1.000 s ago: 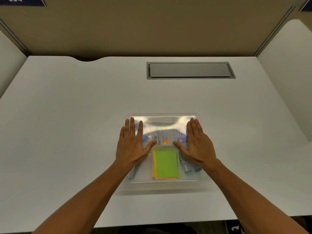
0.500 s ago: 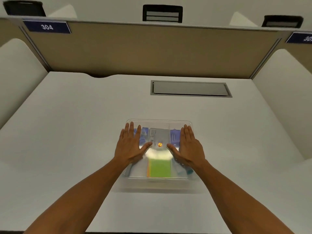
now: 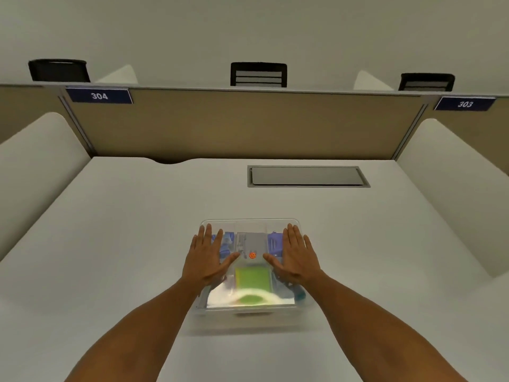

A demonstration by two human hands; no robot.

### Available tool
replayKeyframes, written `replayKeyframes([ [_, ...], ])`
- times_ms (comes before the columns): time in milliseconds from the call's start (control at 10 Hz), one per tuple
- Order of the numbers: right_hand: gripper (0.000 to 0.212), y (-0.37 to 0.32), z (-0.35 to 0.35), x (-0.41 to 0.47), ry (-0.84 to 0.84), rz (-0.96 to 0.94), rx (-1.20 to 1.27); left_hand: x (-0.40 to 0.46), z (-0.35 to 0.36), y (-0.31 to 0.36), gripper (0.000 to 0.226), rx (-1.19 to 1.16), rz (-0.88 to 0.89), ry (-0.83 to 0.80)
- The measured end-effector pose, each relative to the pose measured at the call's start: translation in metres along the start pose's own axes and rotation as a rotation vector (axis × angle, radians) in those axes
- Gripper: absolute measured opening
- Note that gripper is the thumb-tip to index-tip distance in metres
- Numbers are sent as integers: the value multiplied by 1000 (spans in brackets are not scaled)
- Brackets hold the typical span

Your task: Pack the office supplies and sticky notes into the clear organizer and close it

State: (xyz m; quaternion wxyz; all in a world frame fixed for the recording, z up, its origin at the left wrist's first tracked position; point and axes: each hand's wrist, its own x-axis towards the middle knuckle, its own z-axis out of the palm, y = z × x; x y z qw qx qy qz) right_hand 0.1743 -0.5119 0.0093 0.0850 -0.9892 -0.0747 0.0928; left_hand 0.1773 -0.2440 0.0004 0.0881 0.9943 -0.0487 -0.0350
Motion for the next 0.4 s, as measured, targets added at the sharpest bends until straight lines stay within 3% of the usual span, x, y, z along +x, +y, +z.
replayKeyframes([
  [400,108,-34,-4,-2,-22,63,5,6,-14,-28,98,57,73,-43],
])
